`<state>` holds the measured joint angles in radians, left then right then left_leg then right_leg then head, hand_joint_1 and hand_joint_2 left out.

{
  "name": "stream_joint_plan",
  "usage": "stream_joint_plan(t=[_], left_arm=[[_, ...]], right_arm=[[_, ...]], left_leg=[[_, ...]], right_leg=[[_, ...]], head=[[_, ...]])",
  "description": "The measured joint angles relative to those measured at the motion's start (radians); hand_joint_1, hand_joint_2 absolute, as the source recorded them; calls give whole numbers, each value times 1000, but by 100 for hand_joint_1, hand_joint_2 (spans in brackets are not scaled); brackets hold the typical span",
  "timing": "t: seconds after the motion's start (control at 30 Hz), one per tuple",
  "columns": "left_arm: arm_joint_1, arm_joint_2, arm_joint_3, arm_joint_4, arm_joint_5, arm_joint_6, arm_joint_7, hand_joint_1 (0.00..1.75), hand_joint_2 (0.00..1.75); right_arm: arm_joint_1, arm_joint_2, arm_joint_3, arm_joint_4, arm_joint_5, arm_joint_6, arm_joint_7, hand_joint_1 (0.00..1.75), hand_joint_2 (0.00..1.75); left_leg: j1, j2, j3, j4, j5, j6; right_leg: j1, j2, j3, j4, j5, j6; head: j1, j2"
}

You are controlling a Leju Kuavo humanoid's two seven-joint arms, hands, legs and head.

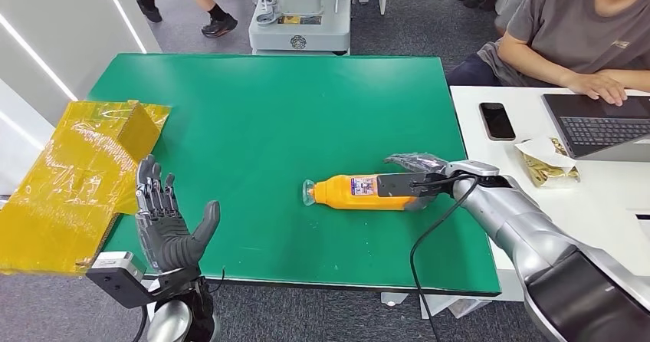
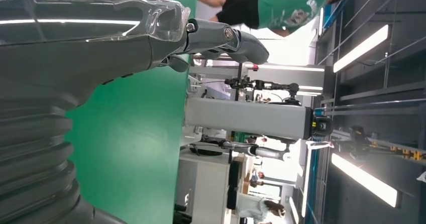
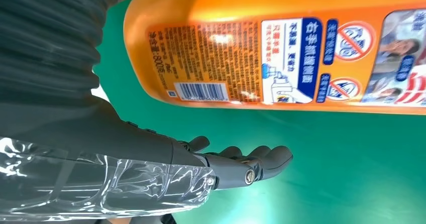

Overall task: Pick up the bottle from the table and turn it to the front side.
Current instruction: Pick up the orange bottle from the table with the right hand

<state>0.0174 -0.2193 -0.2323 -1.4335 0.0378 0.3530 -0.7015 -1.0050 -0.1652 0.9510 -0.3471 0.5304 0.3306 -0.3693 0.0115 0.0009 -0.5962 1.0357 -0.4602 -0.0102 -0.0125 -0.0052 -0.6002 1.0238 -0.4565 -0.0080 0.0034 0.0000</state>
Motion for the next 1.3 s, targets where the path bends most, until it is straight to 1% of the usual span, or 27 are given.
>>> stream_joint_plan(t=[0.33,0.6,0.8,1.0,1.3], left_arm=[[3,-2,10,-8,1,4,0,0,175],[9,-8,15,-26,2,12,0,0,175],[13,-8,16,-33,1,14,0,0,175],[17,-8,16,-45,2,25,0,0,175],[20,-9,16,-55,5,37,0,0,175]], right_arm=[[0,14,9,0,-8,2,-1,0,175],[-1,36,16,1,-19,33,-9,0,175],[0,48,19,6,-25,35,-9,0,175],[22,53,23,9,-36,17,-9,0,175],[42,60,30,9,-41,22,-12,0,175]], left_leg=[[0,0,0,0,0,0],[0,0,0,0,0,0],[0,0,0,0,0,0],[0,0,0,0,0,0],[0,0,1,0,0,0]], right_leg=[[0,0,0,0,0,0],[0,0,0,0,0,0],[0,0,0,0,0,0],[0,0,0,0,0,0],[0,0,0,0,0,0]], head=[[0,0],[0,0],[0,0],[0,0],[0,0]])
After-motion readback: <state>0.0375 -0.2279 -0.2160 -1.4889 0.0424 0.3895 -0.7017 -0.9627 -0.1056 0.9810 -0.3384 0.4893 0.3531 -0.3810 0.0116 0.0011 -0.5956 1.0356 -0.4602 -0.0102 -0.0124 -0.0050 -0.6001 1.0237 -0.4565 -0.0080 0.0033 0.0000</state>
